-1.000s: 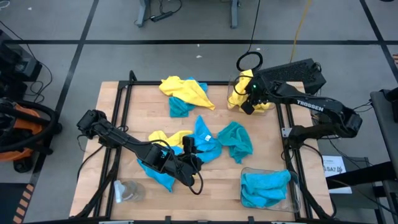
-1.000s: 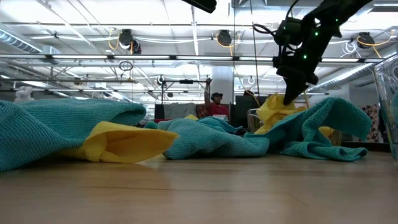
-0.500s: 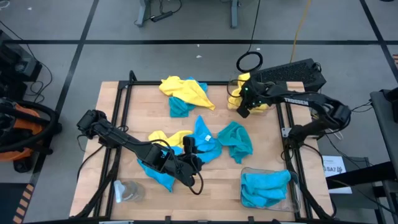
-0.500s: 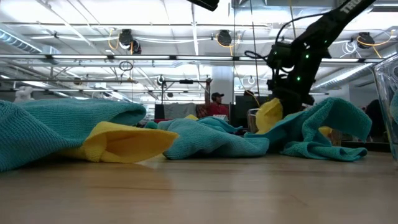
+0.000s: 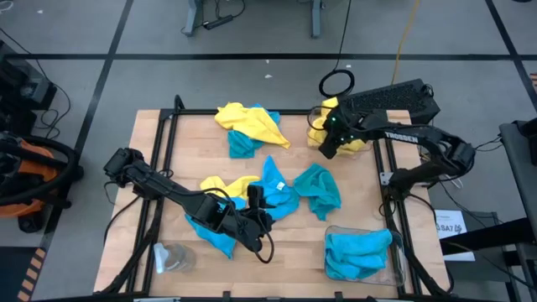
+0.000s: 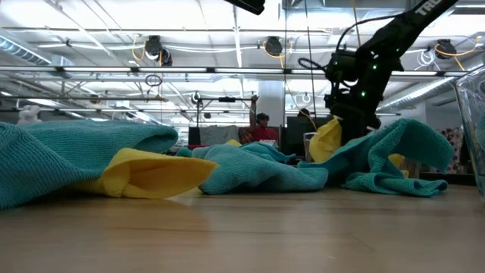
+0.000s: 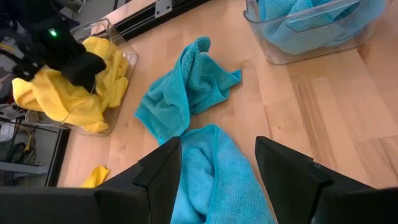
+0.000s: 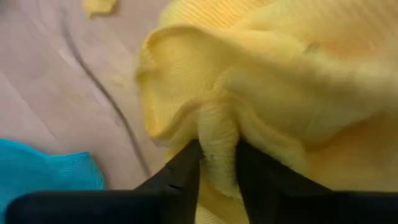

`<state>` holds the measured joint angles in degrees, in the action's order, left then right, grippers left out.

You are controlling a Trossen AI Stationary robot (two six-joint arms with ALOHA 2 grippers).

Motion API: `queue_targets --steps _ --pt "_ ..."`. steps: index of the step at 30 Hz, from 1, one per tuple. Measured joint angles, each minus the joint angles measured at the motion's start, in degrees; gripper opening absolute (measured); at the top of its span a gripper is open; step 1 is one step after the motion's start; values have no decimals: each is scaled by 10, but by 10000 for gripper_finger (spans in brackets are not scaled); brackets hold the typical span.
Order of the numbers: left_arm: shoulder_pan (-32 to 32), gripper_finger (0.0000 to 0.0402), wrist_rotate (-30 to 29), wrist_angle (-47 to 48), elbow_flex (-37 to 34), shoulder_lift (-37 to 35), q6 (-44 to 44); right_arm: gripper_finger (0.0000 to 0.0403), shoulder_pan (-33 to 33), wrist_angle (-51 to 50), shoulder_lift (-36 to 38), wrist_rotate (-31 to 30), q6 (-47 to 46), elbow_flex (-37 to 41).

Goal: Sort microfiber towel by color & place in baskets
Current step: Put the yellow microfiber cloth into the top transparent bin, then put the blue microfiber cloth into the bottom transparent bin

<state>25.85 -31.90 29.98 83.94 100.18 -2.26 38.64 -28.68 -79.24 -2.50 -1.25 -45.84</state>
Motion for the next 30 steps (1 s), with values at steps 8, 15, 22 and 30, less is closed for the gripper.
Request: queue_targets --steps 8,15,22,30 --pt "-11 212 16 -1 -14 0 4 173 0 -16 83 20 0 0" --pt "-44 212 65 -72 -73 0 12 221 -1 -48 145 59 -11 0" --pt "-78 212 85 -87 -94 14 31 250 -2 -76 206 78 -17 0" --pt "-110 212 111 -82 -95 89 31 258 -16 -75 285 104 -30 0"
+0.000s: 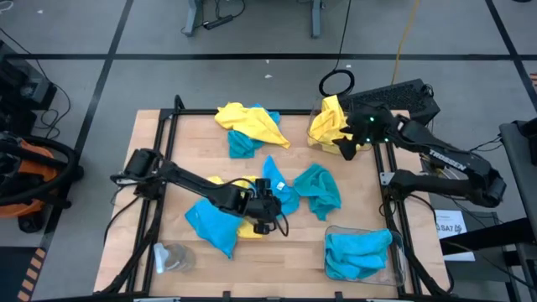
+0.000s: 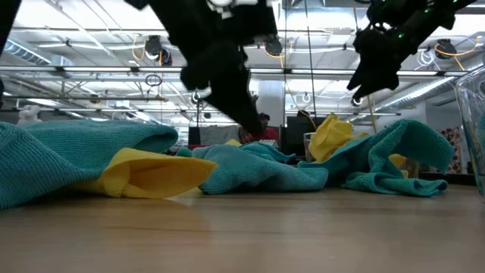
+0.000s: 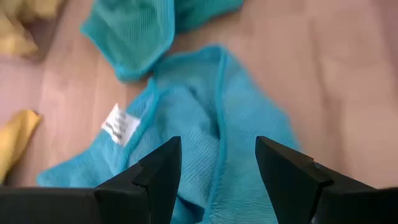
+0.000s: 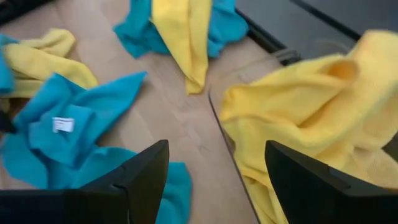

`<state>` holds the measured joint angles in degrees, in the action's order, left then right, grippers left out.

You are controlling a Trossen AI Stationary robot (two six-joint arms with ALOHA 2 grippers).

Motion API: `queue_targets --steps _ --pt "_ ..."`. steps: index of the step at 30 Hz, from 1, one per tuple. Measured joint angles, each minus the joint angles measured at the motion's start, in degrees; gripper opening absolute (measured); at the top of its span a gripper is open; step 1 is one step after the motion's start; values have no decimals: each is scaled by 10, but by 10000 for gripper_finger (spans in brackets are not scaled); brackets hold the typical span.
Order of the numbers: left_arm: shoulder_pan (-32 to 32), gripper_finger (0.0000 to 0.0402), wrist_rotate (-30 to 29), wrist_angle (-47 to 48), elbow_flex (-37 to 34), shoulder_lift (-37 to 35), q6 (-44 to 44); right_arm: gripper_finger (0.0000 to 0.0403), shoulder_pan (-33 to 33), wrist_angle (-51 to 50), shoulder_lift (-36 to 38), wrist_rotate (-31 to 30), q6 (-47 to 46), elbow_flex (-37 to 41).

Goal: Sort microfiber towel by color & place in baskets
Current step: Put the blue microfiber cloth into the bottom transparent bin

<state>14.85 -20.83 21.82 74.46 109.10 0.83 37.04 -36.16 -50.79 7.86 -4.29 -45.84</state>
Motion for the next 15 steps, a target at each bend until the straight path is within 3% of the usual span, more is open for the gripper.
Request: queue_targets --steps 9,15 --pt "-43 218 65 -9 0 37 4 258 -34 2 66 0 -15 0" --pt "-63 276 90 -21 0 67 9 258 -62 1 86 0 -26 0"
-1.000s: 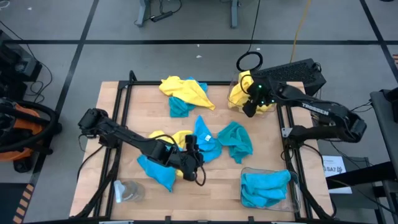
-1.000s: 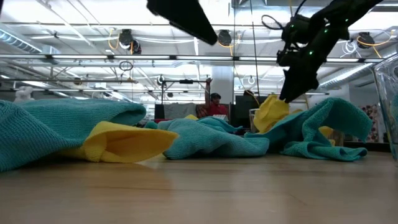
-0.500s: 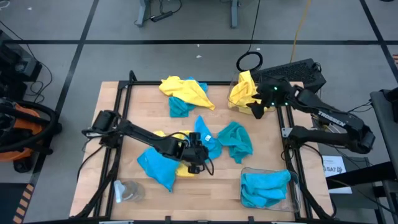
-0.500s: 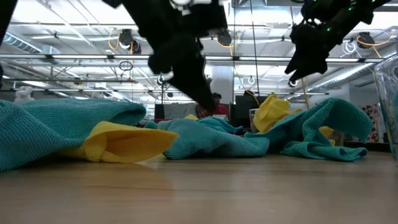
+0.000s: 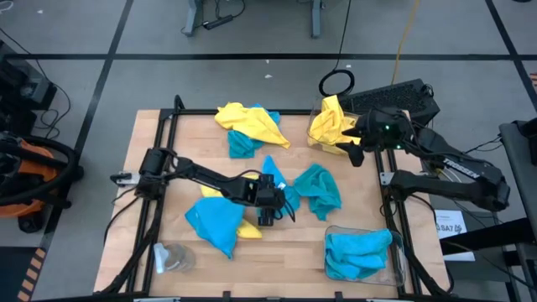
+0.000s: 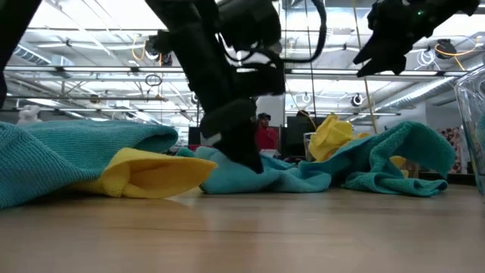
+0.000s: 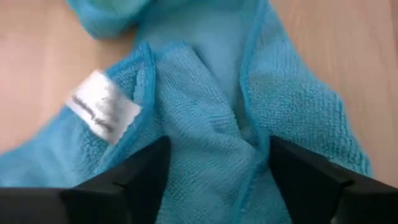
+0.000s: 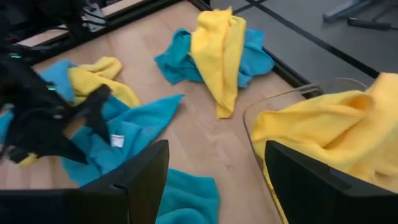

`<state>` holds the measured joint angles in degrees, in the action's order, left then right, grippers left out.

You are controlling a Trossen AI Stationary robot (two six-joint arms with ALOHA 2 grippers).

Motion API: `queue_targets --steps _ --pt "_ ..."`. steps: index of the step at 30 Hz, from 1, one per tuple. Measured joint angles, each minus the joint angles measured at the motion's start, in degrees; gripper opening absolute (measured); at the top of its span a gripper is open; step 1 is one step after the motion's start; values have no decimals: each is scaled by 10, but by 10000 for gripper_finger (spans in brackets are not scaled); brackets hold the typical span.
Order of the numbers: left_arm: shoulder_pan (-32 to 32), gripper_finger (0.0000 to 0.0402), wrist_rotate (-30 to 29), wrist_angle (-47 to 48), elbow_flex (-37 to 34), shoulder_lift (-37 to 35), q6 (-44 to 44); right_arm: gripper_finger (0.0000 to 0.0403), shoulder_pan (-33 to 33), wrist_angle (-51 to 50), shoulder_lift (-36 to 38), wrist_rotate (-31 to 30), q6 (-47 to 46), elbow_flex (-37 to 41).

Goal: Sort microfiber towel by color & place in baskets
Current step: Put the blue microfiber cloth into the bottom transparent bin

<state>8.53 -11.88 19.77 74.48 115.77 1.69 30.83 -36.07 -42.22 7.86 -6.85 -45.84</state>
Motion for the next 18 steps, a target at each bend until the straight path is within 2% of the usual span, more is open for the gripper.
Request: queue_targets --steps 4,8,11,16,18 --pt "-14 296 26 -4 2 18 23 258 -19 0 6 0 -5 0" --pt "-22 261 49 -9 3 31 27 258 -37 0 9 -1 -15 0" --pt "-21 198 58 -16 3 32 24 258 -51 -2 11 -3 -16 0" --pt "-22 44 77 -19 9 34 -1 258 -67 -2 12 -4 -27 0" --pt "-22 21 79 -24 8 34 -8 258 -72 -2 12 -4 -31 0"
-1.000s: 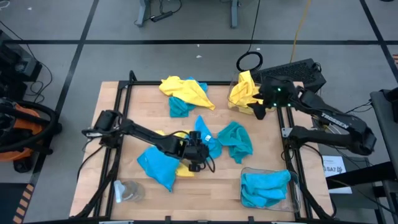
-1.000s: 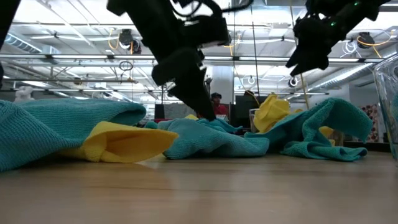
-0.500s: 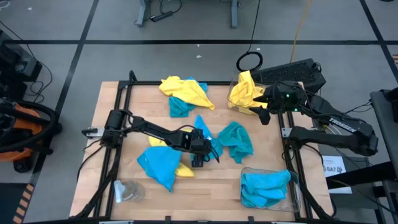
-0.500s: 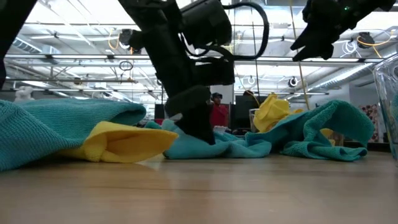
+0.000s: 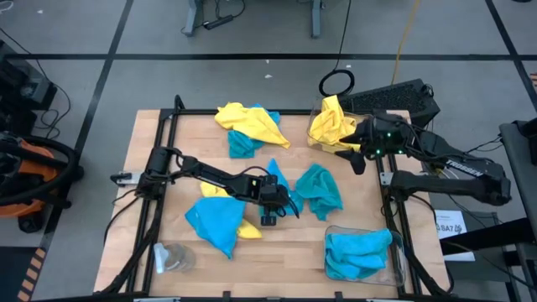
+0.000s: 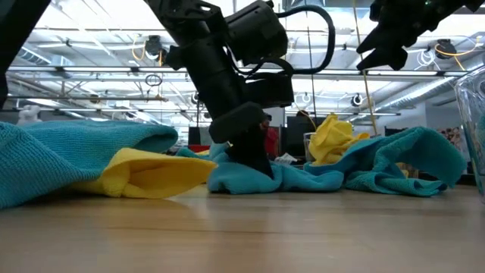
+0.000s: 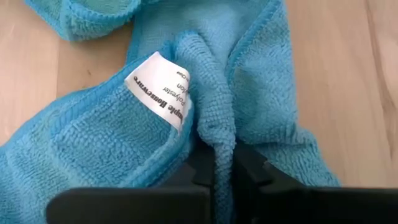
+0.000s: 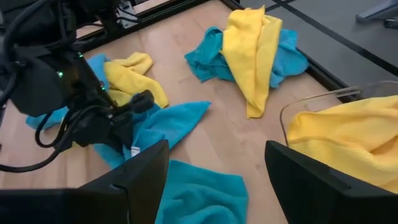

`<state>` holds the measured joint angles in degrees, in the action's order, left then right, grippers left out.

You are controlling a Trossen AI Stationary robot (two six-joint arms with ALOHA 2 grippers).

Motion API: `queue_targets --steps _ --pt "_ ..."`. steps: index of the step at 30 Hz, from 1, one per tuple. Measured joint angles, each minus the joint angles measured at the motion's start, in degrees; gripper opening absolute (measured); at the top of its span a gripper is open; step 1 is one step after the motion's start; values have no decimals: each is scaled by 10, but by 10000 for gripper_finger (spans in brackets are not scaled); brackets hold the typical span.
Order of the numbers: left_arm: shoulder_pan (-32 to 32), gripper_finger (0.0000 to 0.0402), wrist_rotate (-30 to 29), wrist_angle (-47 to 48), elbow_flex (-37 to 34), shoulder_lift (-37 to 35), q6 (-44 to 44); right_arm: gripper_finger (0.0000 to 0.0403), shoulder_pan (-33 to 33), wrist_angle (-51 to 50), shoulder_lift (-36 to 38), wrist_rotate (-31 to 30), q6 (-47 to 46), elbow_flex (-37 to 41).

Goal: Sort microfiber towel by color & place in baskets
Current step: Put the blue microfiber cloth into the bottom transparent bin

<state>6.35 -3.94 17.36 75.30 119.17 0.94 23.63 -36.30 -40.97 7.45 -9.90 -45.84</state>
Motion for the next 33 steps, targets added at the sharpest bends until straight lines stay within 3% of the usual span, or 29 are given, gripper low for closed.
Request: queue_targets --steps 19,33 --pt "32 22 -7 31 92 -48 -56 258 -84 -9 36 0 -21 0" --pt "63 21 1 -85 146 -59 -124 258 -157 -29 44 -4 -50 0"
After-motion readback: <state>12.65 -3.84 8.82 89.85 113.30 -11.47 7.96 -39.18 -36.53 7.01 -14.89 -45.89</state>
